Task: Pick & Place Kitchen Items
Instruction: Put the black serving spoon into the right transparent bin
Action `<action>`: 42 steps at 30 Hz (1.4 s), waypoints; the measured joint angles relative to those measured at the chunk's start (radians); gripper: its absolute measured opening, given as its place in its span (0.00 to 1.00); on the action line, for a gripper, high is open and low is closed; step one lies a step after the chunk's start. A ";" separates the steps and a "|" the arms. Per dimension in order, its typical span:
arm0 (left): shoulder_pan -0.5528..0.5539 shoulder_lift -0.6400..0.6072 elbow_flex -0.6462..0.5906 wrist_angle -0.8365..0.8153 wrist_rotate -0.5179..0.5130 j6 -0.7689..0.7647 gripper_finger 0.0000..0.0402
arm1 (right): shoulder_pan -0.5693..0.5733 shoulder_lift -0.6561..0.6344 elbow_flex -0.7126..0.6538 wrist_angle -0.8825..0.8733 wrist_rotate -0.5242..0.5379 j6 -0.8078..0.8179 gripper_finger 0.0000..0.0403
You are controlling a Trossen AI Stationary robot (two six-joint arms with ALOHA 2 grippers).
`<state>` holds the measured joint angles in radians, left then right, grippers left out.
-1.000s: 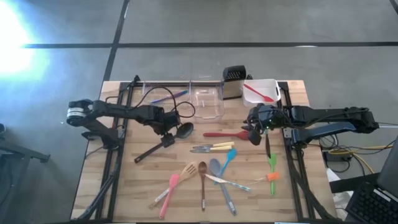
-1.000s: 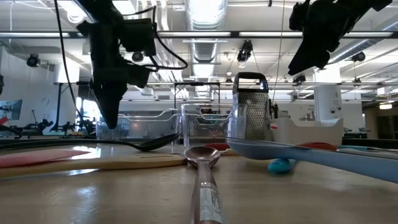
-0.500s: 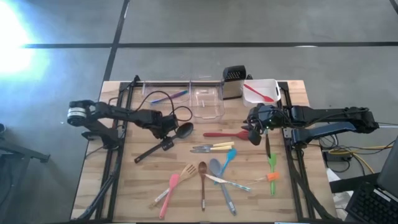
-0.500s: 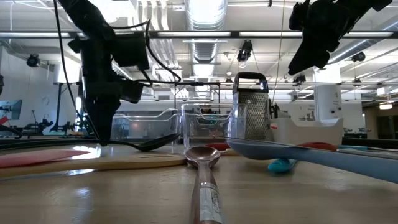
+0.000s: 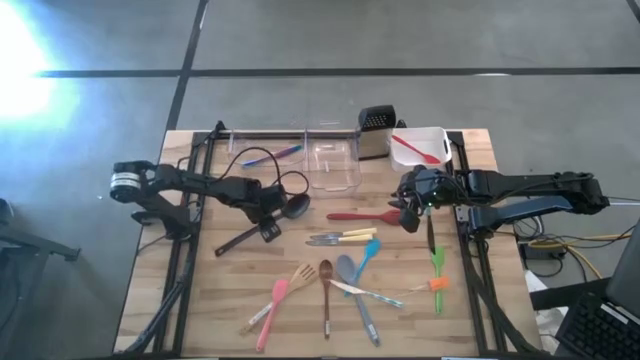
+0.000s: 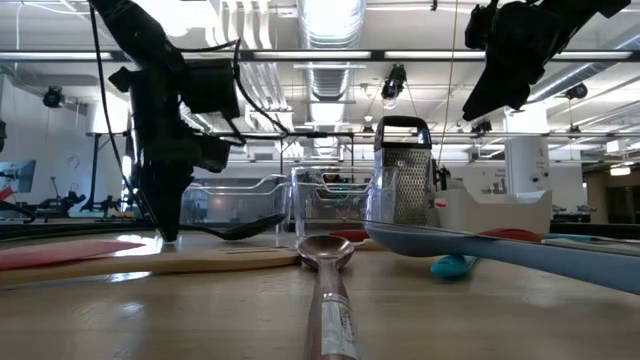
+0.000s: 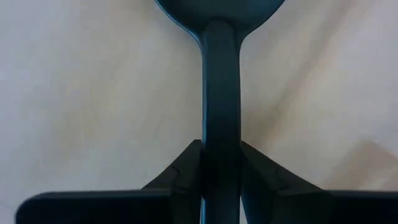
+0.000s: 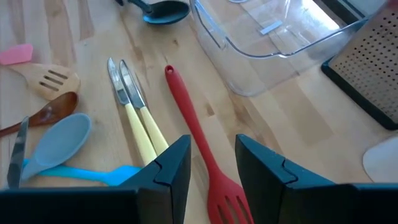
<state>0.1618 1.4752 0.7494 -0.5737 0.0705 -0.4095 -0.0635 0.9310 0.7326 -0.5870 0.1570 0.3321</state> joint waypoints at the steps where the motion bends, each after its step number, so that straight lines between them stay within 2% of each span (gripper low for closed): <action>1: -0.001 -0.008 0.008 -0.005 0.007 0.000 0.19 | 0.000 0.000 0.000 0.000 0.000 0.000 0.29; 7: -0.004 -0.067 0.072 -0.071 0.100 0.008 0.19 | 0.000 0.000 0.000 -0.004 0.000 0.000 0.30; 12: -0.004 -0.168 0.149 -0.126 0.100 0.046 0.19 | 0.000 0.000 0.000 -0.007 0.000 0.000 0.31; 15: -0.005 -0.241 0.189 -0.096 0.079 0.073 0.19 | 0.000 0.000 0.000 -0.007 0.001 -0.003 0.31; 18: -0.005 -0.309 0.198 0.030 0.017 0.105 0.19 | 0.000 0.000 0.000 -0.007 0.001 -0.004 0.30; 23: 0.015 -0.353 0.179 0.464 -0.027 0.188 0.19 | 0.000 0.000 -0.001 -0.004 0.003 -0.004 0.27; 27: 0.043 -0.299 0.179 0.777 0.013 0.226 0.19 | 0.000 0.000 -0.001 -0.005 0.002 -0.004 0.26; 31: 0.103 -0.198 0.200 0.981 0.079 0.197 0.19 | 0.000 0.000 -0.001 -0.004 0.002 -0.004 0.25; 42: 0.307 0.104 0.358 1.275 0.153 0.011 0.19 | 0.000 0.000 -0.004 -0.005 0.002 0.000 0.25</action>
<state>0.4685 1.5788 1.1074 0.7014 0.2235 -0.3984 -0.0631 0.9306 0.7282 -0.5924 0.1585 0.3325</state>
